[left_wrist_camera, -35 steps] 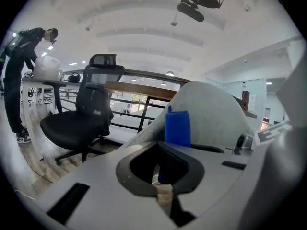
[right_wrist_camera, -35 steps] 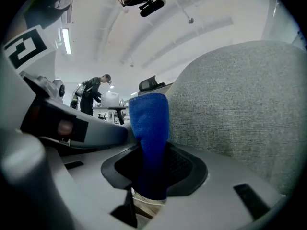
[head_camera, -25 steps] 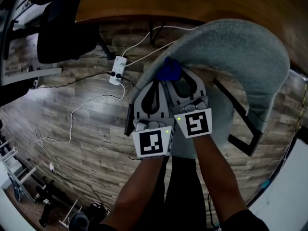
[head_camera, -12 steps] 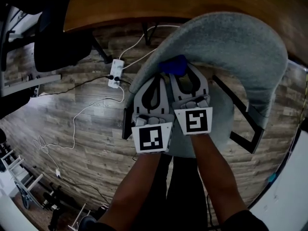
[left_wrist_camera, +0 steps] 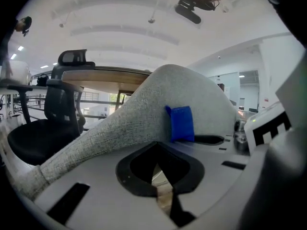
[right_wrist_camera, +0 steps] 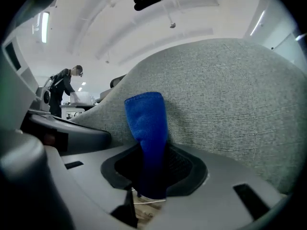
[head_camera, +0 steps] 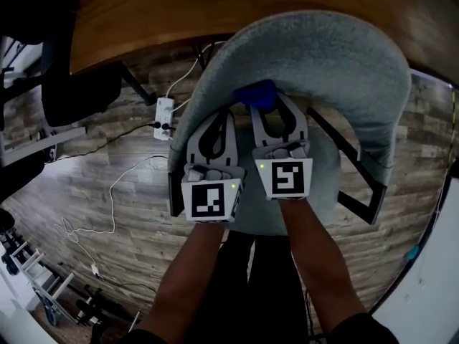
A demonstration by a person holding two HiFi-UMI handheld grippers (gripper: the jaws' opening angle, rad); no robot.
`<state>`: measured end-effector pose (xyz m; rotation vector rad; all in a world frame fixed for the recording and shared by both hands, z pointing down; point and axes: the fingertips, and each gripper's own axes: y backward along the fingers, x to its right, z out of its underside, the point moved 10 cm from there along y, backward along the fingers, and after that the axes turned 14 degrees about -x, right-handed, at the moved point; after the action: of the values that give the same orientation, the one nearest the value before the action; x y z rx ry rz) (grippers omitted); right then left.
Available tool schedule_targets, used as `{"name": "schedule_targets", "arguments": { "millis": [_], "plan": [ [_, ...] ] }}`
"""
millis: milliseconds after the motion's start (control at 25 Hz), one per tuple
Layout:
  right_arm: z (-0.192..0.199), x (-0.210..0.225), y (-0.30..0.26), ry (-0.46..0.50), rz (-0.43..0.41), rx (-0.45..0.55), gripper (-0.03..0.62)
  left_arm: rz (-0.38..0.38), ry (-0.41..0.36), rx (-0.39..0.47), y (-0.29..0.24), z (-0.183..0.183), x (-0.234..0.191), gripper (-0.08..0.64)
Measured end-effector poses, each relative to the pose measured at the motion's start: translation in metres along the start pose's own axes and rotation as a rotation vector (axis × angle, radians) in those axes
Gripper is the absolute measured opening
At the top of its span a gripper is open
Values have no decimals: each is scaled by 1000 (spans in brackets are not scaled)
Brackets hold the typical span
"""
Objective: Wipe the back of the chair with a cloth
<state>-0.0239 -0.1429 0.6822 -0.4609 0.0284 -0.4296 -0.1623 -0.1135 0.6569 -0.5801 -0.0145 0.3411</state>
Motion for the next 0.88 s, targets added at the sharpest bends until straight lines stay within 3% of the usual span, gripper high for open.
{"name": "schedule_targets", "arguments": {
  "millis": [240,880],
  "plan": [
    [7,26,10,-25,124,-5,127,64,-8,-4,-18,-4,11,8],
    [22,64,33,-111,259,-19,127,153,-82,-40,-45,-2,55,8]
  ]
}}
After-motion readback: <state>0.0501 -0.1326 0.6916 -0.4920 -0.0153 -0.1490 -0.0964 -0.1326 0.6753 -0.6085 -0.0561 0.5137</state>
